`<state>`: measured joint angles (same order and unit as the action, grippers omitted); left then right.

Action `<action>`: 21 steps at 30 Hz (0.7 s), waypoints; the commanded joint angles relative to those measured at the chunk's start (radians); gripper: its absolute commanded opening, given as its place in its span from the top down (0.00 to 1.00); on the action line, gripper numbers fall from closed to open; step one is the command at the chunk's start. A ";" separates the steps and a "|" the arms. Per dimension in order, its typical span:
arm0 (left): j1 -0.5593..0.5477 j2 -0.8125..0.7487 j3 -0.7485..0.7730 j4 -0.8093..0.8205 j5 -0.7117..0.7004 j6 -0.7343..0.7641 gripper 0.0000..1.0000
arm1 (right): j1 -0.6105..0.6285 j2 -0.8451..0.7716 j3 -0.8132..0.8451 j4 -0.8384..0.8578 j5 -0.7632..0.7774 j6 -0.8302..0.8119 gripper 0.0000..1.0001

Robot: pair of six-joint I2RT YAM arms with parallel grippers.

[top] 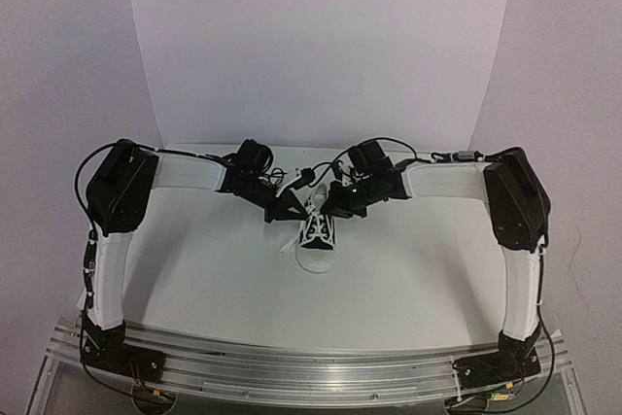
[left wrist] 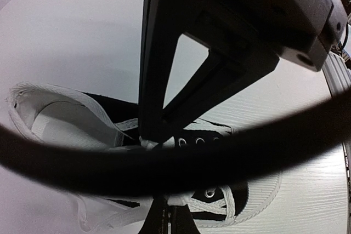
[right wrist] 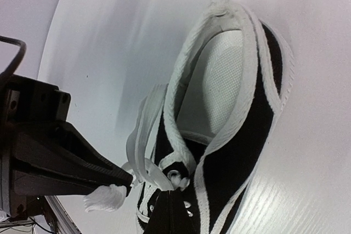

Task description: Tie the shoes

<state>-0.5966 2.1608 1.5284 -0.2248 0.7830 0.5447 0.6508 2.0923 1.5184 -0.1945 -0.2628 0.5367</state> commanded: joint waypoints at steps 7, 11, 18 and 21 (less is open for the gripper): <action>-0.020 0.042 0.114 -0.098 -0.005 0.028 1.00 | 0.000 -0.156 -0.105 0.177 0.052 0.050 1.00; -0.020 0.047 0.117 -0.095 -0.013 0.028 1.00 | 0.001 -0.143 -0.120 0.185 0.066 0.068 1.00; -0.041 0.067 0.160 -0.097 -0.028 0.034 1.00 | 0.001 -0.210 -0.281 0.438 0.116 0.168 1.00; -0.053 0.075 0.192 -0.139 -0.025 0.062 1.00 | 0.001 -0.217 -0.297 0.468 0.122 0.186 1.00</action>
<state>-0.6242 2.2186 1.6442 -0.3185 0.7594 0.5604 0.6506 1.9483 1.2496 0.0901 -0.1593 0.6640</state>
